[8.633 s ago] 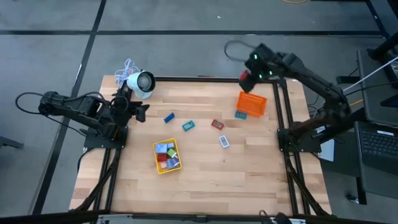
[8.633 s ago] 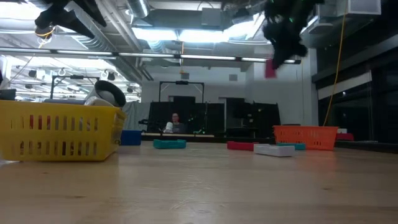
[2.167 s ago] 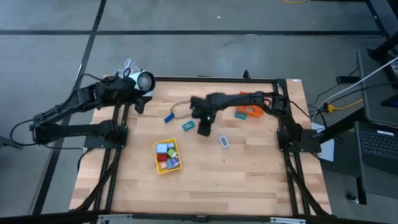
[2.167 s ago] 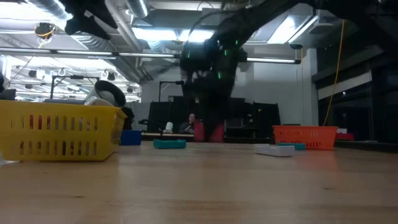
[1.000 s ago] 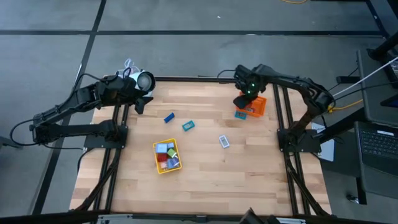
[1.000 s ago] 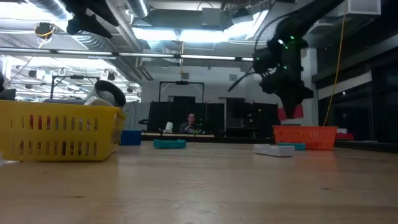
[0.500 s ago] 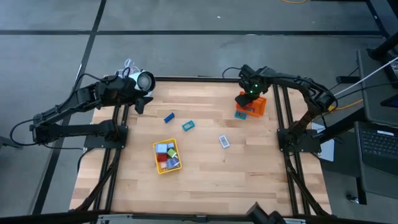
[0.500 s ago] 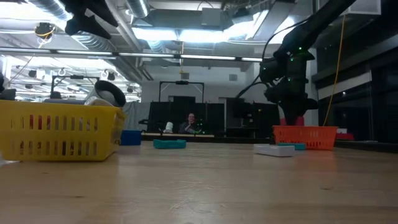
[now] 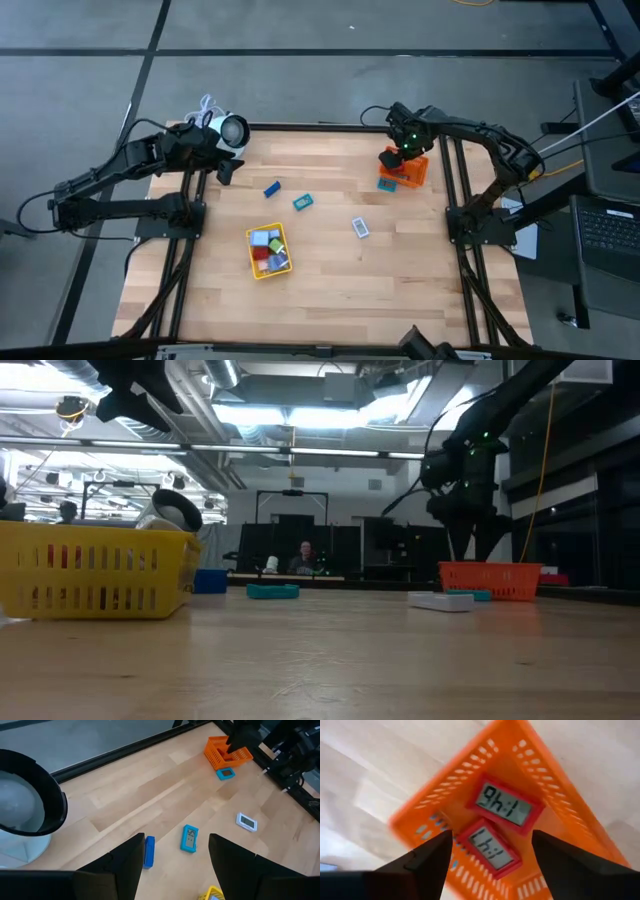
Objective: Pick & Place Office items
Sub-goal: Put the white digital timer into the orange bin
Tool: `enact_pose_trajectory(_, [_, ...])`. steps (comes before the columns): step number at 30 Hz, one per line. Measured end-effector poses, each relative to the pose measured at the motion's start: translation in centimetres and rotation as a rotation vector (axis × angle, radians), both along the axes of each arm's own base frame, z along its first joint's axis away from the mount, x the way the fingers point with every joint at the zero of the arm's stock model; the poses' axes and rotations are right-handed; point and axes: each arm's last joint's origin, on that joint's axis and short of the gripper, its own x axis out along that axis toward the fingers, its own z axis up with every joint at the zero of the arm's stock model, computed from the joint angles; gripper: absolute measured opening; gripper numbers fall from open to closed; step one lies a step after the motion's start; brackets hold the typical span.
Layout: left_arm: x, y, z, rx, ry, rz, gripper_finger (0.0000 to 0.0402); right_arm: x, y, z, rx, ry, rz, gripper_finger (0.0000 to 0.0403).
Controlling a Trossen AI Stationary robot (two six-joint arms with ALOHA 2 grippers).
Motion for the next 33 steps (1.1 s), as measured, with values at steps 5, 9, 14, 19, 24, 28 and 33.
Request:
enact_pose_trajectory(5, [0.0,0.0,0.0,0.014,0.008,-0.012,0.0216,-0.5,0.7,4.3,-0.064,-0.161,-0.055,0.0259])
enact_pose_trajectory(9, [0.1,0.0,0.0,0.015,0.013,-0.014,0.0216,0.1,3.4,8.5,-0.028,-0.364,-0.081,0.0235])
enact_pose_trajectory(14, [0.2,0.1,-0.1,0.008,0.016,-0.01,0.0216,2.8,8.8,9.1,-0.009,-0.327,-0.071,0.022])
enact_pose_trajectory(19, [0.6,0.2,-0.3,0.004,0.032,-0.016,0.0216,6.5,14.0,6.8,0.034,-0.219,-0.037,0.0219])
enact_pose_trajectory(24, [0.8,0.3,-0.4,-0.016,0.038,-0.052,0.0216,9.1,17.0,3.8,0.083,-0.139,-0.027,0.0219])
enact_pose_trajectory(28, [0.8,0.2,-0.5,-0.031,0.05,-0.063,0.0216,10.9,18.7,2.1,0.157,-0.158,-0.005,0.0219])
enact_pose_trajectory(33, [0.7,0.1,-0.7,-0.04,0.079,-0.067,0.0216,11.7,20.3,0.6,0.18,-0.119,0.0,0.0219])
